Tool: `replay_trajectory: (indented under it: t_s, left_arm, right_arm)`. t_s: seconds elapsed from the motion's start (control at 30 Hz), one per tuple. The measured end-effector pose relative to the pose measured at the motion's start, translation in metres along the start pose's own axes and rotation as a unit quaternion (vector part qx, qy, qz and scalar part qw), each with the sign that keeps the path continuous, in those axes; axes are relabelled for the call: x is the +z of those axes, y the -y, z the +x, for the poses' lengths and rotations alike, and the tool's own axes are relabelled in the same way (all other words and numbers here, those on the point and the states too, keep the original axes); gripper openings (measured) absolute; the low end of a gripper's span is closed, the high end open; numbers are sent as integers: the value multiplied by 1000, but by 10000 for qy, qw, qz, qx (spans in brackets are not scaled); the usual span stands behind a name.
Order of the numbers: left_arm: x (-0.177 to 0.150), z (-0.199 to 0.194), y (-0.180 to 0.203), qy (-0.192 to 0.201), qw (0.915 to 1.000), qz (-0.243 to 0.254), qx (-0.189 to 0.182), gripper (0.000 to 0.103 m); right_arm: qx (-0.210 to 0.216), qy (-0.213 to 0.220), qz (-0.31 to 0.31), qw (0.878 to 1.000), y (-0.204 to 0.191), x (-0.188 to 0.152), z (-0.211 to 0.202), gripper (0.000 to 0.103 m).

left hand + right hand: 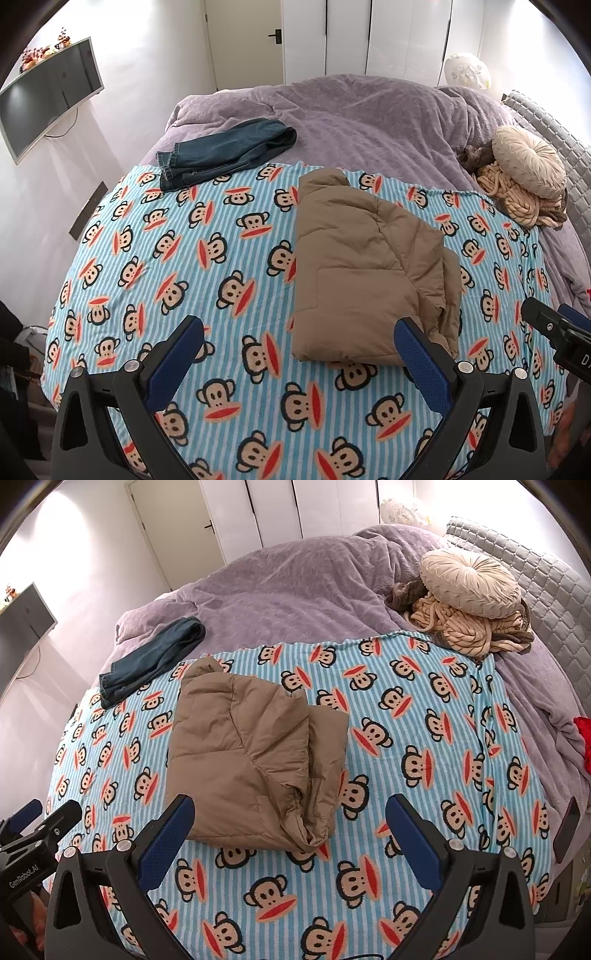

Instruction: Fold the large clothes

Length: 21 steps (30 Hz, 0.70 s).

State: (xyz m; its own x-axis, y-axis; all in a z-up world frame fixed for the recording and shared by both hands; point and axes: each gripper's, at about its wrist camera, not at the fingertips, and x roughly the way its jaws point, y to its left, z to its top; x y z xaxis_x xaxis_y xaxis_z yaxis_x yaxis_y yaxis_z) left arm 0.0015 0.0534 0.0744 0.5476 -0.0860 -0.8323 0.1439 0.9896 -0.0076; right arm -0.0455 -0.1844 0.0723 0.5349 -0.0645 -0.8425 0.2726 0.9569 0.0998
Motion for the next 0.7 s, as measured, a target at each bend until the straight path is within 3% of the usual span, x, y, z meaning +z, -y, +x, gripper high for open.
replay_trajectory:
  t_s: [0.7]
  left_arm:
    - [2,6,1,-31,10000,23,-27,103]
  right_arm:
    - [-3,-3,4,10000,2,1,2,103]
